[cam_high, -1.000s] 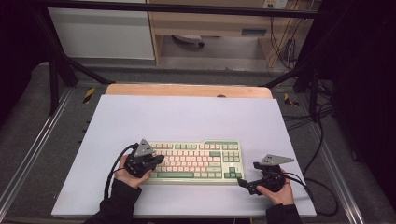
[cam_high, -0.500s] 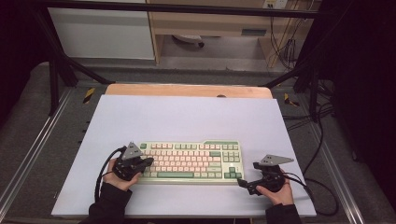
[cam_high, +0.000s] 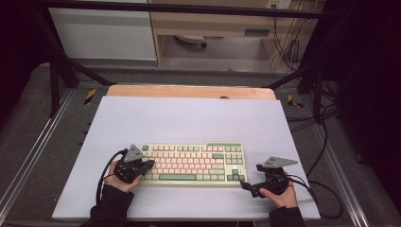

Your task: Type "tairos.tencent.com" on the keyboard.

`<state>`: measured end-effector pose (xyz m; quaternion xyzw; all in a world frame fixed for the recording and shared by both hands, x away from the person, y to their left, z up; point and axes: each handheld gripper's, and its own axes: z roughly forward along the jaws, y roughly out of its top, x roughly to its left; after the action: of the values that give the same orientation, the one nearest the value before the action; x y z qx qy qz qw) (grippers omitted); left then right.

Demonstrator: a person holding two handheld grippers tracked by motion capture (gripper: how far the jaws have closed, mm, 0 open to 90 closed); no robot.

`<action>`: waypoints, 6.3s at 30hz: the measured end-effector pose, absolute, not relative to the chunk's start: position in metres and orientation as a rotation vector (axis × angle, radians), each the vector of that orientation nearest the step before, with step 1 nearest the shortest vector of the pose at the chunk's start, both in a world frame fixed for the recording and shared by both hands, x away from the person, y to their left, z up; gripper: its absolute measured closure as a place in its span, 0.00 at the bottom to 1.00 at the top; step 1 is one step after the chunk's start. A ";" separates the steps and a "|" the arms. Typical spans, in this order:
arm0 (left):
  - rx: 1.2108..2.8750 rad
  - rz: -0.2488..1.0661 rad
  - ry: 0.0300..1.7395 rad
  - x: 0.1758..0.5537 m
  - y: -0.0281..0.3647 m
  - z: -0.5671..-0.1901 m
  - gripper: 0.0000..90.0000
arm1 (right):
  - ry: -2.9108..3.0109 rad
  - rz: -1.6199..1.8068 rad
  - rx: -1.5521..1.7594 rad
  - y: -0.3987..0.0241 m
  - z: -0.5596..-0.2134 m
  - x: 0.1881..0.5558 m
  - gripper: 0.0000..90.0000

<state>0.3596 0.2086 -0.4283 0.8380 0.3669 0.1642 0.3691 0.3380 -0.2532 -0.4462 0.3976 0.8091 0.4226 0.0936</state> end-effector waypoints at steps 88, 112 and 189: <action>2.096 0.397 0.914 0.352 0.220 -0.420 1.00 | 2.467 1.334 1.044 -0.102 -0.419 0.375 1.00; 2.096 0.396 0.907 0.352 0.219 -0.420 1.00 | 2.488 1.254 1.031 -0.068 -0.427 0.394 1.00; 2.130 0.433 0.892 0.372 0.163 -0.419 1.00 | 2.511 1.260 1.035 -0.141 -0.416 0.360 1.00</action>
<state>0.3721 0.1634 -0.4192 0.8365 0.3502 0.1701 0.3856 0.3599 -0.1407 -0.4161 0.3449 0.8364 0.4196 0.0739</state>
